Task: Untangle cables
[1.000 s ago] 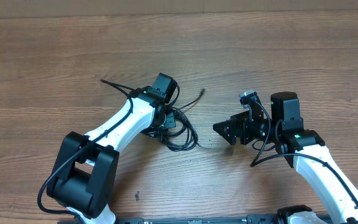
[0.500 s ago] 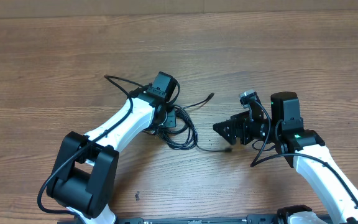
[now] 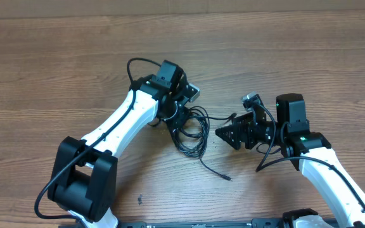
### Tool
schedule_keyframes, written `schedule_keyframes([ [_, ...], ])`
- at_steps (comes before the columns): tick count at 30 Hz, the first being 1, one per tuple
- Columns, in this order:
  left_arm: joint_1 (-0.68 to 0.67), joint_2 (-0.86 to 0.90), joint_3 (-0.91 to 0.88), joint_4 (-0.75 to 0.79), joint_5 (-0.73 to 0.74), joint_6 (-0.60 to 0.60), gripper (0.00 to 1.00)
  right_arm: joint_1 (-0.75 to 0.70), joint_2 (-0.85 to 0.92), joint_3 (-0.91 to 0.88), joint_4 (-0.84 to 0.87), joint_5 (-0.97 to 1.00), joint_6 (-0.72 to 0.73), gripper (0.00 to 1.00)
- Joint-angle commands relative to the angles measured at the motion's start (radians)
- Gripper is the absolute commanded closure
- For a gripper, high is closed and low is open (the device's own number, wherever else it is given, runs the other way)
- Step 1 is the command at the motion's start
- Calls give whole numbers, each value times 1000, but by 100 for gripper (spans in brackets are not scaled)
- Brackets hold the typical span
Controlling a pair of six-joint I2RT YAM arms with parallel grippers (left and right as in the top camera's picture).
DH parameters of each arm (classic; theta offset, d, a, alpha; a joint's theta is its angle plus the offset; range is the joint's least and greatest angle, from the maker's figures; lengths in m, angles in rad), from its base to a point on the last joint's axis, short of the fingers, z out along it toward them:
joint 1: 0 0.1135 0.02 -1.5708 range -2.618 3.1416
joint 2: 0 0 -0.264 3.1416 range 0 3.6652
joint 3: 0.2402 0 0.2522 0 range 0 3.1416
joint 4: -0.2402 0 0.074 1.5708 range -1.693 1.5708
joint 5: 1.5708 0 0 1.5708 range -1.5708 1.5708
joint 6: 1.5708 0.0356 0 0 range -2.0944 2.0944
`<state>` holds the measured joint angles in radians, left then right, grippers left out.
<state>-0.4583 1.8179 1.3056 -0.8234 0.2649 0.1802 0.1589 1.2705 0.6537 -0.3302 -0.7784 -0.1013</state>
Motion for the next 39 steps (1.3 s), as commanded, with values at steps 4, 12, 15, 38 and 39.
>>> schedule_keyframes([
  [4,-6,-38,108,-63,59,86,96,5,-19,22,5,-123,-92,16],
  [12,-8,-38,179,-119,235,85,96,5,-19,22,7,-192,-143,16],
  [15,-10,-38,188,-135,304,85,96,5,-19,22,10,-192,-143,16],
  [38,-7,-38,188,-145,758,86,96,5,-19,22,11,-4,-47,16],
  [39,-7,-38,188,-146,772,86,96,5,-19,22,13,10,-35,16],
])
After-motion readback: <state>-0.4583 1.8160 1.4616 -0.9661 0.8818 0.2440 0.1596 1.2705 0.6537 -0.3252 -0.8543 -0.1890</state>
